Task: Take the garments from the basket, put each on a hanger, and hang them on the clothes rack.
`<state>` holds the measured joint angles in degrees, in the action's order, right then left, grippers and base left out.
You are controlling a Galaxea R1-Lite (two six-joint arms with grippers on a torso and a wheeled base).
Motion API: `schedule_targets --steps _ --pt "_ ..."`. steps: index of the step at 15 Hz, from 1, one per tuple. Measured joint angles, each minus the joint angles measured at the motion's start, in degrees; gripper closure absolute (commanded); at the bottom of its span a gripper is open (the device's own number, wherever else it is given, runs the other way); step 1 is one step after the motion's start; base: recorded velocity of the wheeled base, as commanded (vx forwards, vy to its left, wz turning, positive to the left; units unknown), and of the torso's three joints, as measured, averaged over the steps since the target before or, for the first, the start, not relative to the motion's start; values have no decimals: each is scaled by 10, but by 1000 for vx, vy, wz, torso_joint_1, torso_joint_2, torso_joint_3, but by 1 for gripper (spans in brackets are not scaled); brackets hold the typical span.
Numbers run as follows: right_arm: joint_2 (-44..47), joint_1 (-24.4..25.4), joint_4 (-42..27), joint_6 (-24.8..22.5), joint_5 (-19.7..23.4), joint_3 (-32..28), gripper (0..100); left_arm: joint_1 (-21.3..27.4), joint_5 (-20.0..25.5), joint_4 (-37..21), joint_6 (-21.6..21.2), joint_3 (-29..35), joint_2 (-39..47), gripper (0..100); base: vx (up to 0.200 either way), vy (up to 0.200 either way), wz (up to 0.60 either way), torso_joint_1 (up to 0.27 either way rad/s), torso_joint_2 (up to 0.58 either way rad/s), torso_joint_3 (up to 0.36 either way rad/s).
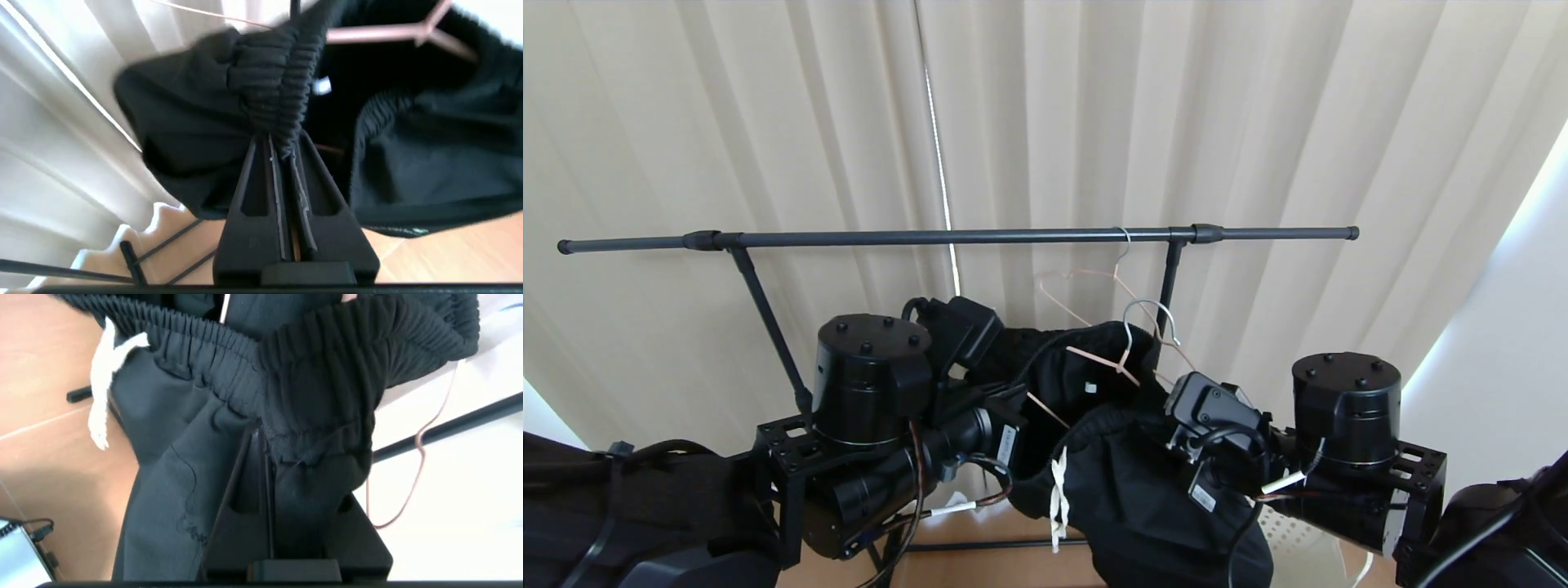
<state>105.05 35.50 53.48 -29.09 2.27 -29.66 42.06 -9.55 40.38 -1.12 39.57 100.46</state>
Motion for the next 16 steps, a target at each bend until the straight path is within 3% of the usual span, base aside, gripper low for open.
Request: schedule_targets --steps 8,13,16 --pt "-35 22 0 8 0 6 100 28 -2 11 -2 -15 30 100 0 0 0 0 0 0" --pt "-49 26 0 8 1 11 100 29 -4 79 -3 -30 54 100 0 0 0 0 0 0" --pt "-52 28 0 8 1 12 100 29 -5 90 -4 -35 66 100 0 0 0 0 0 0"
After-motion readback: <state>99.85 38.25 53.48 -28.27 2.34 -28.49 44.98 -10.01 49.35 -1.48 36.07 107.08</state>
